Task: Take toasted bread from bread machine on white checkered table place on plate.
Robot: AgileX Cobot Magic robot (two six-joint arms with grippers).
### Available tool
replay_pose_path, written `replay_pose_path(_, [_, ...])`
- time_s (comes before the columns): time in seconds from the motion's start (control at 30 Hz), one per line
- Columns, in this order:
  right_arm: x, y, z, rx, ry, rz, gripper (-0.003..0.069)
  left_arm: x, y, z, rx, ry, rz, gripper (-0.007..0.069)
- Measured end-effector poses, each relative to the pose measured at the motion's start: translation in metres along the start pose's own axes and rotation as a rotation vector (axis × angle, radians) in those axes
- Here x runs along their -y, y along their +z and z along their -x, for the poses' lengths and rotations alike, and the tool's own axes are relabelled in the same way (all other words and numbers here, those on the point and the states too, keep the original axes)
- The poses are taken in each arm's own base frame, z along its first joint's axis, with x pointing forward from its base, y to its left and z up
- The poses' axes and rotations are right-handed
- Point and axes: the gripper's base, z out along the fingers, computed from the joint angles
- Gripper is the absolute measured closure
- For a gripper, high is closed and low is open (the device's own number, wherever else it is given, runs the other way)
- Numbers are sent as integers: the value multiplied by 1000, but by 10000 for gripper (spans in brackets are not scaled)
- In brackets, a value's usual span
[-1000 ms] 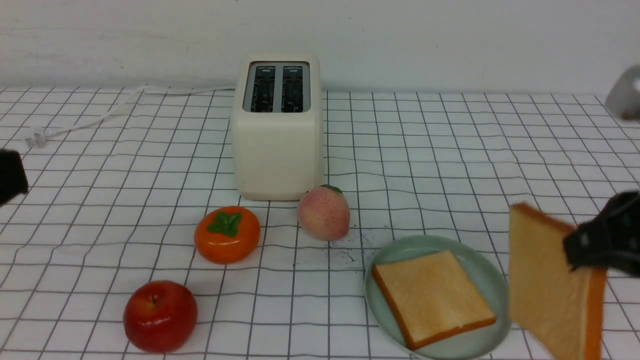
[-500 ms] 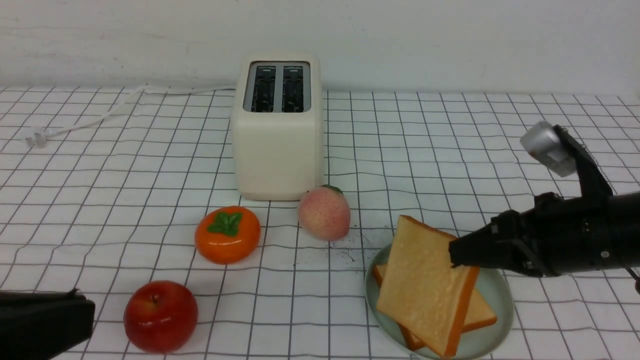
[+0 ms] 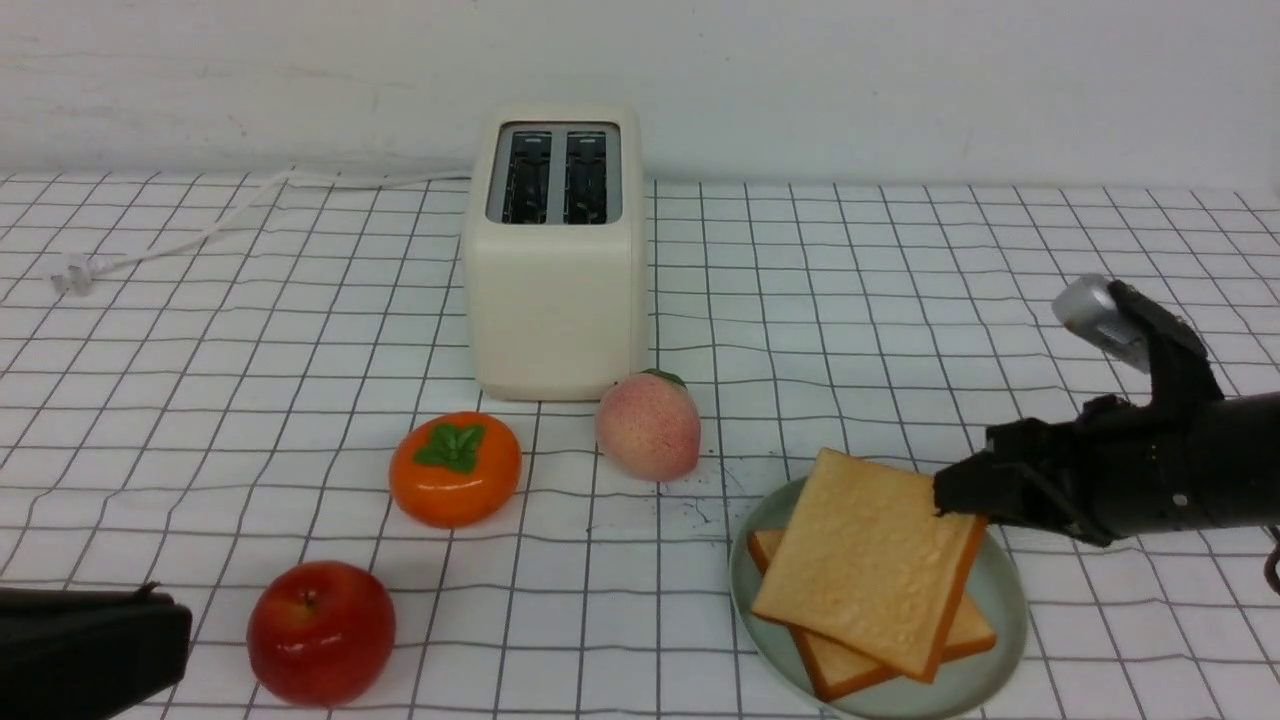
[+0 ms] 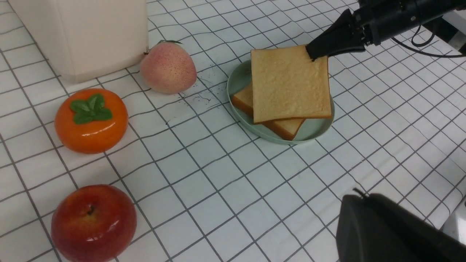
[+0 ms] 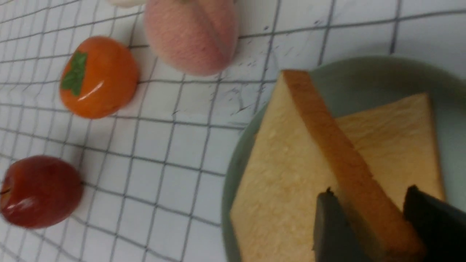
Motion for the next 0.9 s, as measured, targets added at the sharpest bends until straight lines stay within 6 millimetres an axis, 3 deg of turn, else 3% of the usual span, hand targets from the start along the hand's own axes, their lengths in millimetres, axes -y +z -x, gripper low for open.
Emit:
replay_pose_path(0.1, [2,-12,14,51,-67,-43,195,0,0,0,1,3,3,635])
replay_pose_path(0.17, [-2,-26,23,66,-107,-33,157,-1,0,0,3,16,14,636])
replay_pose_path(0.27, [-18,-59,32,65,-143,-12,162,-5,0,3,31,44,51,636])
replay_pose_path(0.4, [-41,-101,25,-16,-173,-21,249,-9,-3,7,93,21,93,636])
replay_pose_path(0.43, [-52,-127,13,-55,-206,-69,316,-13,-7,5,147,9,121,636])
replay_pose_path(0.53, [-66,-169,-19,-83,-242,-165,459,-22,-13,-7,239,8,172,636])
replay_pose_path(0.6, [-73,-195,-42,-30,-274,-225,545,-29,-18,-20,309,9,202,634])
replay_pose_path(0.67, [-76,-207,-55,8,-290,-250,582,-32,-20,-28,335,1,208,634])
replay_pose_path(0.7, [-81,-228,-81,89,-320,-286,636,-36,-21,-42,371,-26,205,634])
replay_pose_path(0.77, [-84,-240,-98,151,-337,-303,658,-38,-25,-51,413,-42,196,634])
replay_pose_path(0.83, [-85,-259,-137,290,-349,-319,669,-42,-26,-67,478,-55,173,634])
replay_pose_path(0.9, [-83,-261,-152,358,-336,-315,668,-44,-25,-75,503,-40,171,634])
